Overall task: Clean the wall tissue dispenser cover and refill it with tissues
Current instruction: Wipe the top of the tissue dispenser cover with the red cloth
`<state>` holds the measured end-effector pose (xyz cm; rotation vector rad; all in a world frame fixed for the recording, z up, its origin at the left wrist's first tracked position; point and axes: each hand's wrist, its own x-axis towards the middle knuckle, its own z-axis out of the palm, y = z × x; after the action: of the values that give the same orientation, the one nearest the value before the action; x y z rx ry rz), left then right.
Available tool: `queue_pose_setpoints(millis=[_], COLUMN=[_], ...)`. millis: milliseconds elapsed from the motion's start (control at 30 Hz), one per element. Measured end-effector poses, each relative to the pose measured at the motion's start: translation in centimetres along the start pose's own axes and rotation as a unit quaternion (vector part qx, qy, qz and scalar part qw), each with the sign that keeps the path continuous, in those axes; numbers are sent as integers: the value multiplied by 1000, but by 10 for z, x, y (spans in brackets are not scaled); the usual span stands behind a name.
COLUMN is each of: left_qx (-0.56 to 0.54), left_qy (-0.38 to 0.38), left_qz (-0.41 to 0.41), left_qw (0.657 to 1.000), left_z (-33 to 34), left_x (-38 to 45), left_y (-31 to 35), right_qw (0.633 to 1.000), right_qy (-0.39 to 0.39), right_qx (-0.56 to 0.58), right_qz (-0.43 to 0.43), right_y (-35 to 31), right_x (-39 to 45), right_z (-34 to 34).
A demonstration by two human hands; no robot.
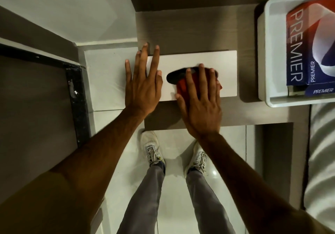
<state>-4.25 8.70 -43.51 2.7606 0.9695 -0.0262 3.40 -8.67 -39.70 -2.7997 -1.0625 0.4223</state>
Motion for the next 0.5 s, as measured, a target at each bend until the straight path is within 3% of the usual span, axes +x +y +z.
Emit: queue_pose_setpoints(millis=[133, 233, 367, 500], left_qx=[6, 8, 10, 17], left_qy=[0, -6, -4, -8], left_qz=[3, 3, 6, 13], left_qw=[1000, 1000, 1000, 1000], left_z=[-2, -2, 2, 0], left_x=[-1, 0, 1, 1], left_y=[-1, 0, -2, -2], right_qw=[989, 994, 1000, 998], right_qy=[-30, -34, 1, -20], right_qx=[-34, -11, 15, -2], right_qz=[-138, -99, 3, -63], right_y=[42, 74, 37, 37], right_x=[-8, -4, 1, -10], right_z=[-12, -25, -14, -10])
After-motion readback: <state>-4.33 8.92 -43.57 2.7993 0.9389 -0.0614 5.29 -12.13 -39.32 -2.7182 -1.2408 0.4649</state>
